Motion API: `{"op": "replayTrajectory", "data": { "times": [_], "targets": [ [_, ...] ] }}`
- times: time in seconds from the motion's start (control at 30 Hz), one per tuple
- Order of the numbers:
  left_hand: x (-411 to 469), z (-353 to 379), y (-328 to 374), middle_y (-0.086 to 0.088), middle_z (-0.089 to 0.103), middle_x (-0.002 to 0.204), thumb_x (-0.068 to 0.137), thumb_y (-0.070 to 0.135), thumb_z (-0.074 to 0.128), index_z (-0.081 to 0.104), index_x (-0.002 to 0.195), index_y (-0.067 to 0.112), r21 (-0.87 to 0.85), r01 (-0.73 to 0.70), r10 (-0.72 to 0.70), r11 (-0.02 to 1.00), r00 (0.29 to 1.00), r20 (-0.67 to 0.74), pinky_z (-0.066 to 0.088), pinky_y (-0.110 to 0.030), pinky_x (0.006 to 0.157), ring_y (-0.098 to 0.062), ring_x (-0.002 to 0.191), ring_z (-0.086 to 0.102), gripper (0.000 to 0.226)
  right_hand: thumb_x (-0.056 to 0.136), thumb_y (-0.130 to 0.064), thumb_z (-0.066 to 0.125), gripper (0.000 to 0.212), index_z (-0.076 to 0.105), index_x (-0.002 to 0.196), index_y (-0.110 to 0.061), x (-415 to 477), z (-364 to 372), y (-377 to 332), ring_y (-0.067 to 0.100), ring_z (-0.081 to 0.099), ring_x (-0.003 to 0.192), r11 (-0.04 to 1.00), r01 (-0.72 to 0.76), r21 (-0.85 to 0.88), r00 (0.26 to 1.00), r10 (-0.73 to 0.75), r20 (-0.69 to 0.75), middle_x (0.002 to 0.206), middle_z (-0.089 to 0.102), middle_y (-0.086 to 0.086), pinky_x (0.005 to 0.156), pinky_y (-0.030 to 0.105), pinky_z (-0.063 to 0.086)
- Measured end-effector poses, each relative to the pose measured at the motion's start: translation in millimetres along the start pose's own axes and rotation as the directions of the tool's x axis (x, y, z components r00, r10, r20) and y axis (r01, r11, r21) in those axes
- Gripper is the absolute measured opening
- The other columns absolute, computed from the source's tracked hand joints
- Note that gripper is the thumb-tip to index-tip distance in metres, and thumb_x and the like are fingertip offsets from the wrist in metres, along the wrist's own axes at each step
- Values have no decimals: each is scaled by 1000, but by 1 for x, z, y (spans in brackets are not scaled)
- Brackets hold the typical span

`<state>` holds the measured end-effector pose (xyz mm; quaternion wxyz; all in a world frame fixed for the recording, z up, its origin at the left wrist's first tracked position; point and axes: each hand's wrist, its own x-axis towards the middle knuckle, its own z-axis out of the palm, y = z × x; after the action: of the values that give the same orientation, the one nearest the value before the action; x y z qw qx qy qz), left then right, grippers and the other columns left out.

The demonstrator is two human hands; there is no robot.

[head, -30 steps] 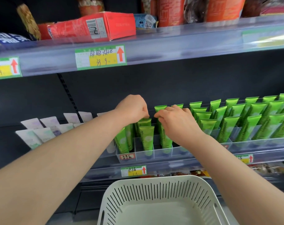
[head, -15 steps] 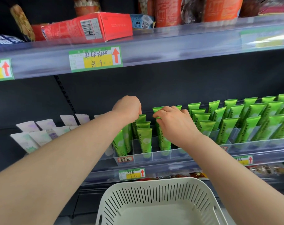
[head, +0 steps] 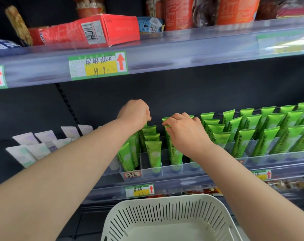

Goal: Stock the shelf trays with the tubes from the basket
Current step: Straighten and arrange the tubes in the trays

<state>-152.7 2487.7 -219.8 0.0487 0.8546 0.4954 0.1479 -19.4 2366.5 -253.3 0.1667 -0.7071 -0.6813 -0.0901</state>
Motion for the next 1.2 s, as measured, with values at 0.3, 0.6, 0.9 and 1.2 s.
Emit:
{"op": "replayTrajectory", "data": {
  "times": [0.3,0.6,0.9,1.2],
  "targets": [
    [12,9,-12,-3,69,82,75,1,66,69,69,13,134,53,-61,990,997,56,48,-29,60,-28,79,65,14,100,-28,40,31,56,126,-26,-2,4,3,21,47,113,999,-15,29,1000,15,11,125,55,-5,89,41,36],
    [17,20,3,1,67,83,78,2,65,70,76,22,148,-26,30,989,999,-27,54,-31,69,-27,78,63,21,100,-28,39,31,55,126,-27,2,5,6,20,46,112,999,-13,29,1000,13,7,126,54,-6,88,41,37],
    [10,14,3,4,69,97,84,14,70,72,86,28,47,-17,15,999,999,31,48,-29,72,-21,92,63,15,99,-25,41,30,54,126,-26,1,3,3,21,46,114,1000,-13,25,999,12,33,126,53,-4,90,43,38],
    [-16,-20,-16,7,69,97,85,17,71,75,96,24,-85,-15,14,996,1000,-19,54,-34,84,-16,93,64,14,99,-27,41,29,54,125,-26,3,-4,-20,20,46,114,998,47,34,999,-47,-3,126,54,-5,88,41,38]
  ]
}}
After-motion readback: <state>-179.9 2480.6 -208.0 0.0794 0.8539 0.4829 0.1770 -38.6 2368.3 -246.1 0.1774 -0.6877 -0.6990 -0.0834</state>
